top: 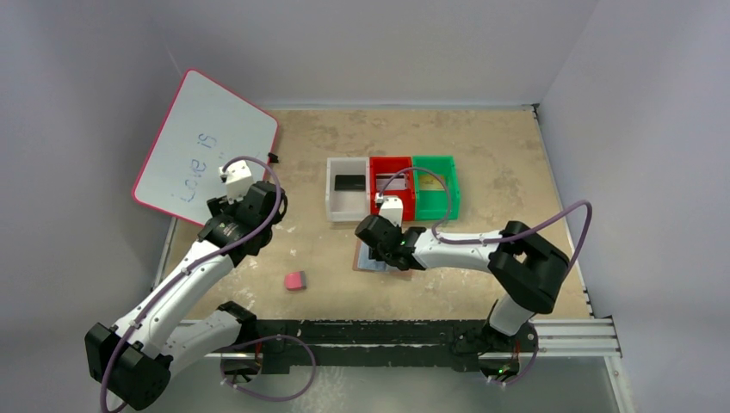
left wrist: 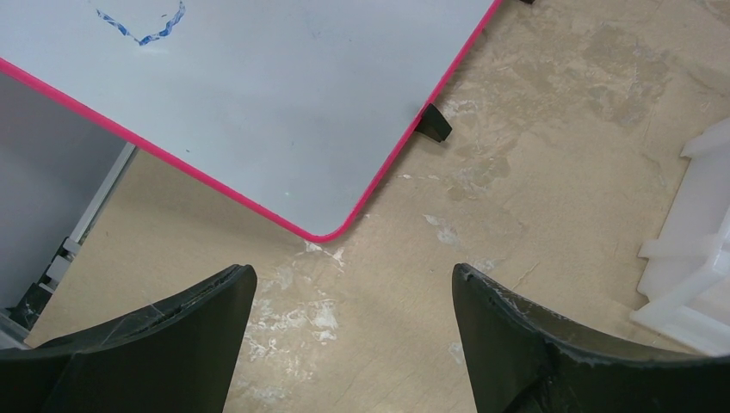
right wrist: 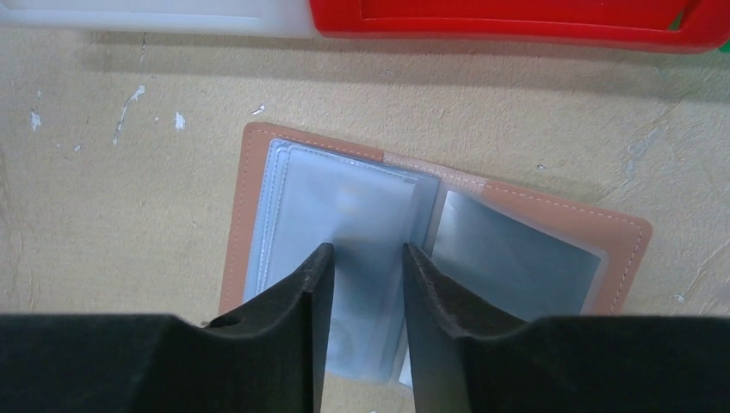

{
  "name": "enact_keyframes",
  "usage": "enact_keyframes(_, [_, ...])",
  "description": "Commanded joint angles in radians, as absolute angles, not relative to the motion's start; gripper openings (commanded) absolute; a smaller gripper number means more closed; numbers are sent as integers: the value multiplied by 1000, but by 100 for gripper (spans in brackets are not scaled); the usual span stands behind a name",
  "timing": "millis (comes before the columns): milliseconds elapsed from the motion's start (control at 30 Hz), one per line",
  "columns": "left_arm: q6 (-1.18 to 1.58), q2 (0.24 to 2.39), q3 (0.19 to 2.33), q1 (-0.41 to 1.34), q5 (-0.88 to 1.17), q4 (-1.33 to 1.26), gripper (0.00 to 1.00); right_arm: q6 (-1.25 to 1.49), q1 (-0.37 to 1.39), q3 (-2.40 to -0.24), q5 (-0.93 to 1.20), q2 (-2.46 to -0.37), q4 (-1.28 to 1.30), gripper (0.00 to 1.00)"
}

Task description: Take the credit cards out of the card holder

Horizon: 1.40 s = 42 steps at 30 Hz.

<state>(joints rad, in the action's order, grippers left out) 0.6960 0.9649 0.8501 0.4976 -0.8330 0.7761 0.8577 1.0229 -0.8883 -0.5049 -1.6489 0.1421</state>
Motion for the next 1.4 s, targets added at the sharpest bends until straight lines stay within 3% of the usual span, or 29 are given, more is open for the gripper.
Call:
enact_keyframes(0, [710, 966, 877, 491, -838, 770, 84, 840, 1029, -841, -506, -1629, 117, 34])
enact_keyframes(467, [688, 938, 874, 493, -766, 737, 83, 783, 1029, -729, -399, -1570, -36, 0])
enact_keyframes(667, [686, 904, 845, 492, -507, 647, 82, 754, 1023, -647, -334, -1488, -157, 0])
enact_keyframes(867, [766, 888, 743, 507, -211, 461, 80, 699, 958, -501, -118, -1346, -430, 0])
enact_keyframes(1033, [865, 919, 687, 670, -266, 349, 79, 720, 860, -409, 72, -1295, -580, 0])
enact_keyframes(1367, [991, 1107, 645, 895, -295, 102, 78, 778, 808, -339, 114, -1309, -658, 0])
